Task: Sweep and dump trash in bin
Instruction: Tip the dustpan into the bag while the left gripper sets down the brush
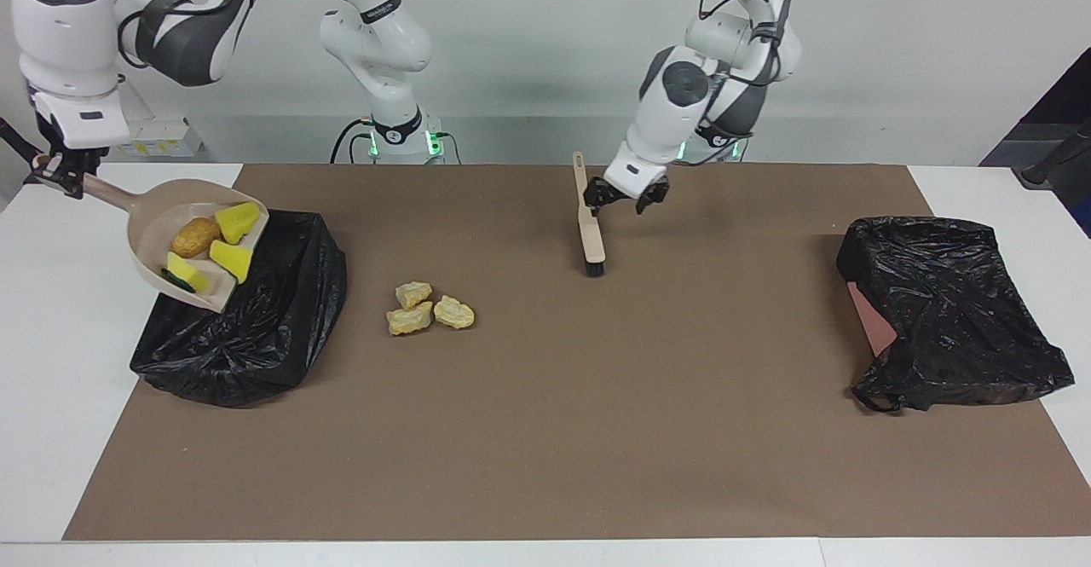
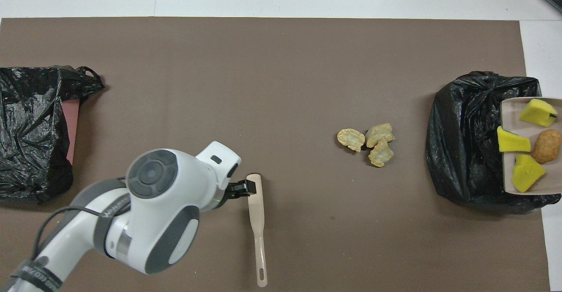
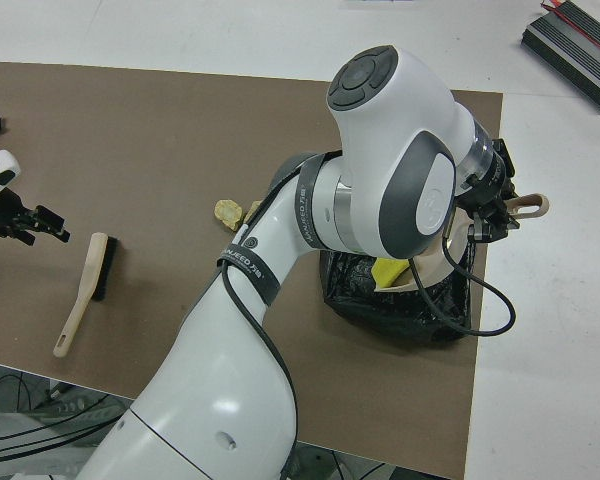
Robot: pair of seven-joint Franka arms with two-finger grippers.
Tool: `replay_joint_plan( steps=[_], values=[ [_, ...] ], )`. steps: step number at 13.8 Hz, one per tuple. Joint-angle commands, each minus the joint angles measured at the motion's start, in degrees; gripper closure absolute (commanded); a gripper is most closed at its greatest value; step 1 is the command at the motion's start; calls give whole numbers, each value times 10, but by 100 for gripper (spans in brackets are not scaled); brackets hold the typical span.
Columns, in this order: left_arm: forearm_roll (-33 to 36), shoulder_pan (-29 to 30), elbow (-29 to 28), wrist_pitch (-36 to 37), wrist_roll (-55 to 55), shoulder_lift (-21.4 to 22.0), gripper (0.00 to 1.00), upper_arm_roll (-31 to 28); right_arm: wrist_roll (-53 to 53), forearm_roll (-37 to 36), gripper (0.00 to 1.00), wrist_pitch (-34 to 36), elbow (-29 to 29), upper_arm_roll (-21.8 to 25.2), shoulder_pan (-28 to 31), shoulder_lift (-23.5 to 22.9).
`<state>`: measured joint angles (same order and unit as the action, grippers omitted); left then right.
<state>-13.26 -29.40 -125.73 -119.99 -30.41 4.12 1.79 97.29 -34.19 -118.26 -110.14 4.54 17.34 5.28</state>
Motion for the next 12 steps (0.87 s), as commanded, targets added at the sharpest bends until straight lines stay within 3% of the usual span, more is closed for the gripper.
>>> replay_joint_plan(
  steps=[1, 6, 9, 12],
  values=[
    [17, 73, 45, 47, 71, 5, 0, 6, 8, -49, 100, -12, -15, -3, -9, 5],
    [24, 206, 190, 142, 277, -40, 0, 5, -64, -162, 100, -16, -23, -4, -43, 6],
    [58, 258, 246, 192, 346, -51, 0, 5, -59, -213, 100, 18, -17, -6, -58, 11],
    [96, 277, 304, 241, 343, -52, 0, 5, -44, -236, 100, 52, -4, -7, -82, 26]
  ],
)
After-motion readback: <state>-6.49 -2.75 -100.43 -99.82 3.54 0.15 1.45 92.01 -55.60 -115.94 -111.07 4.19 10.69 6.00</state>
